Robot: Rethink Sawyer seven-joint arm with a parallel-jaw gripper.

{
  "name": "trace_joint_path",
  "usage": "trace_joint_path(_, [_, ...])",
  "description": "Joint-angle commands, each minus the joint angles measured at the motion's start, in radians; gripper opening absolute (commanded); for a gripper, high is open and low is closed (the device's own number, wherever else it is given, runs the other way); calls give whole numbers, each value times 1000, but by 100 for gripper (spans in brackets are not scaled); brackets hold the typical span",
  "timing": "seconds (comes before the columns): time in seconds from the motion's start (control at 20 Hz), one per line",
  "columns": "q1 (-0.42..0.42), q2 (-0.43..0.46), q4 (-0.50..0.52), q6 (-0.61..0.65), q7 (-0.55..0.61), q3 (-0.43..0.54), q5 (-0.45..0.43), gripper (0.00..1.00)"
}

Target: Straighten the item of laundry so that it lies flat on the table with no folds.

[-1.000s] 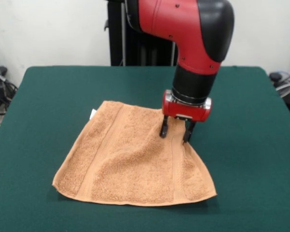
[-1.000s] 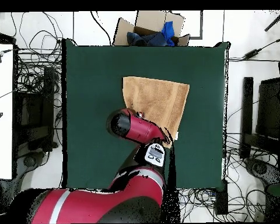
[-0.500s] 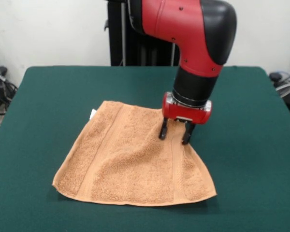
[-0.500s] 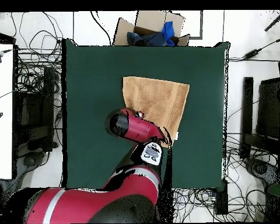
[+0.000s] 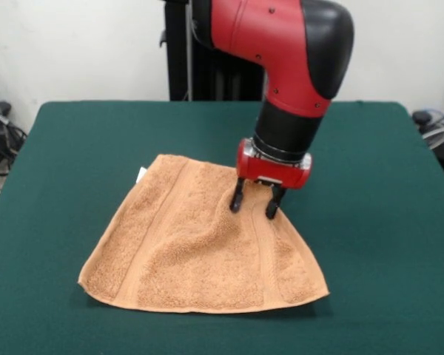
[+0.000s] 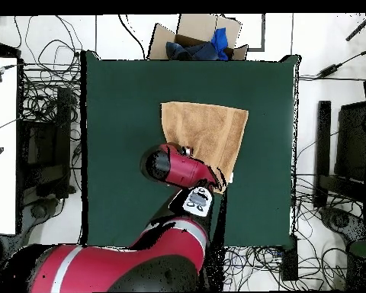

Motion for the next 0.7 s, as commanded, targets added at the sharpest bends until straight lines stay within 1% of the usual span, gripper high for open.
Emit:
trace_joint_path(0.05, [58, 31, -72, 20, 214, -56, 24, 100])
trace_joint_path(0.2, [120, 62, -113, 64, 256, -114, 66, 100])
trace_joint_path(0.4, [150, 86, -135, 91, 274, -154, 91, 100])
trace_joint_path(0.7, [170, 110, -148, 88, 273, -176, 111, 100])
